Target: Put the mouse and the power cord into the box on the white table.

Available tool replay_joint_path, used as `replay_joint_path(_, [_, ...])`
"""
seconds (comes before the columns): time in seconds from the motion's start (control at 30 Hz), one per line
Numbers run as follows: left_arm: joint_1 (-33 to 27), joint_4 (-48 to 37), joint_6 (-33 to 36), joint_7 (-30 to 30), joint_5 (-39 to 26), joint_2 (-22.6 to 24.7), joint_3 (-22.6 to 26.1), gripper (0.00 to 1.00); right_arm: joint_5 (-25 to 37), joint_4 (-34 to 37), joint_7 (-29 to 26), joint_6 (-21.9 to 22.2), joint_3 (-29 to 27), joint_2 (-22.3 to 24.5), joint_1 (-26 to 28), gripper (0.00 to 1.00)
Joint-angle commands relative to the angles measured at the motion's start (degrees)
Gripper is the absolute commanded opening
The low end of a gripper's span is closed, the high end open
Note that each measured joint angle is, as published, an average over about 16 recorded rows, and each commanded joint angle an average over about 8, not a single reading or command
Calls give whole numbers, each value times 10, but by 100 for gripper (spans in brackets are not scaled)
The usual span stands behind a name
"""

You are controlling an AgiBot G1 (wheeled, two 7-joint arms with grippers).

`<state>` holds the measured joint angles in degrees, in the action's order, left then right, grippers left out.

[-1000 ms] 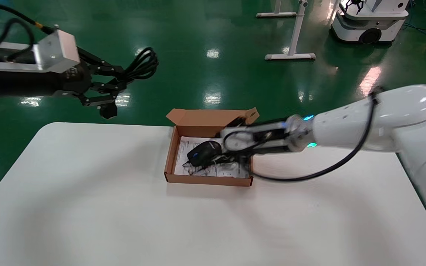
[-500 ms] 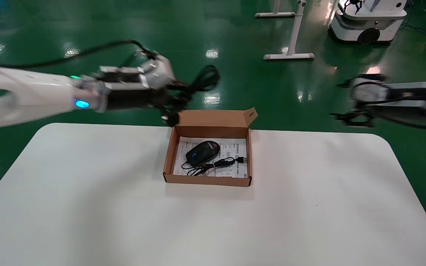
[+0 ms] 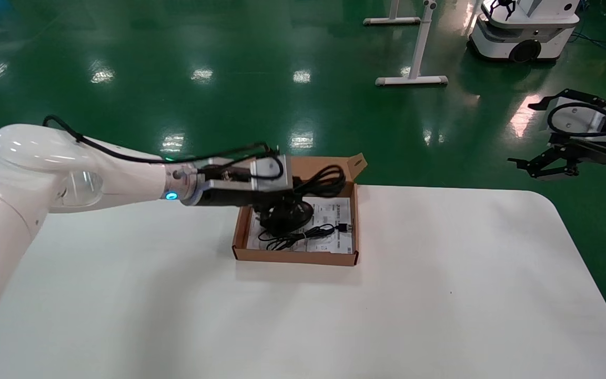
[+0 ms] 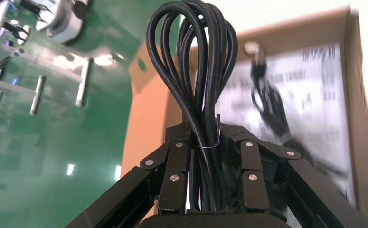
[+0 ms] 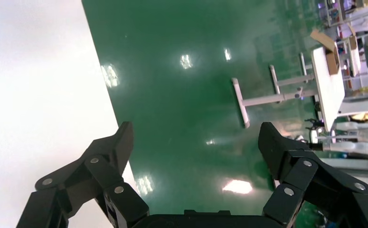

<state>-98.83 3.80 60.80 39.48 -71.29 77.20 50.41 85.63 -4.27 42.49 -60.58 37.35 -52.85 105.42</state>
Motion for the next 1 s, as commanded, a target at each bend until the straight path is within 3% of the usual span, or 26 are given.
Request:
replay_joint_path(0.03, [6,8,-7,5,-12,0,9,22,-1,3,3,-3,-1,-1,0,100])
replay_joint_path(0.2, [4,19,-20,14,-35,0,27,85,-3,8,8,-5,-2,-6,0,100])
replay_joint_path(0.27, [4,22,-22,14,-38,0,30,100,-5,11,8,-7,-3,-8,0,100])
replay_joint_path(0.63, [17,46,-19,-4,-33,-11,25,100,-34,13,-8,-10,-21,-6,-7,100])
replay_joint_path(1.0, [80,162,28,-93,25,-84,-40,100,-103,-107,-97,-51,-54,25,-80,100])
